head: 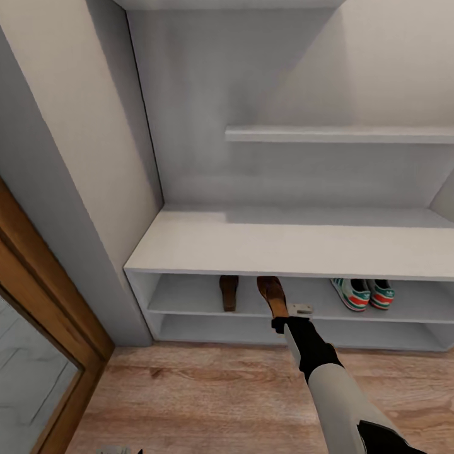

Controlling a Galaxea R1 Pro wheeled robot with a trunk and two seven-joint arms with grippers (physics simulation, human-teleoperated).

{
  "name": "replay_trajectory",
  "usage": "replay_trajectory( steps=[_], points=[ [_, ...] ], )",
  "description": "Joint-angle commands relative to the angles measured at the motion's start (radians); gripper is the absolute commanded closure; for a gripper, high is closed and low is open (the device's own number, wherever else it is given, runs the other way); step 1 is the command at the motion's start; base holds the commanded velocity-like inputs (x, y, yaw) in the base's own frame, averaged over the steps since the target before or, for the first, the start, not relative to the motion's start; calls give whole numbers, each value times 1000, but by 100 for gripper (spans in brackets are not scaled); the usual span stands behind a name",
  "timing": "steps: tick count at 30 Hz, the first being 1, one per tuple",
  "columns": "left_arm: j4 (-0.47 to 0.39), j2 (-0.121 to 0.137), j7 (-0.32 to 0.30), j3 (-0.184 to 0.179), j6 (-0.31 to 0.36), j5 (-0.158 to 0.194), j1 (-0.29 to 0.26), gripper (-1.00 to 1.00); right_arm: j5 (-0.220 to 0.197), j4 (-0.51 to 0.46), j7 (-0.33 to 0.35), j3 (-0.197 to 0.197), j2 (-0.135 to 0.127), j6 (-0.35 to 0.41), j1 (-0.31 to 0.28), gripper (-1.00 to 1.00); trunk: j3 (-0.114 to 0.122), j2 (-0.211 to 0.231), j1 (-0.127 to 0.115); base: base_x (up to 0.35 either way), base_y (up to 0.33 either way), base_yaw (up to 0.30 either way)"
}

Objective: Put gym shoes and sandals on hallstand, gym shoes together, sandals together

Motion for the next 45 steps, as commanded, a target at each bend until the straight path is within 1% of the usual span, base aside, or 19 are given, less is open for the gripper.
replay_trajectory(
  steps=[1, 10, 33, 42, 45],
  points=[
    [1, 0, -6, 8, -3, -6, -1, -100, 7, -2, 1, -5, 1, 5, -1, 100, -1, 0, 0, 336, 0, 0],
    [1, 0, -7, 8, -3, -6, -1, -100, 7, -2, 1, -5, 1, 5, -1, 100, -1, 0, 0, 314, 80, 0],
    [1, 0, -7, 8, -3, -9, -1, -100, 5, 0, 1, -5, 1, 4, -1, 100, -1, 0, 0, 40, 42, 0],
    [1, 0, -7, 8, -3, -8, -1, -100, 5, 0, 1, -5, 1, 5, -1, 100, -40, -63, 35, 0, 0, 0],
    [1, 0, -7, 8, -3, -8, -1, -100, 5, 0, 1, -5, 1, 5, -1, 100, -42, -63, 35, 0, 0, 0]
  ],
)
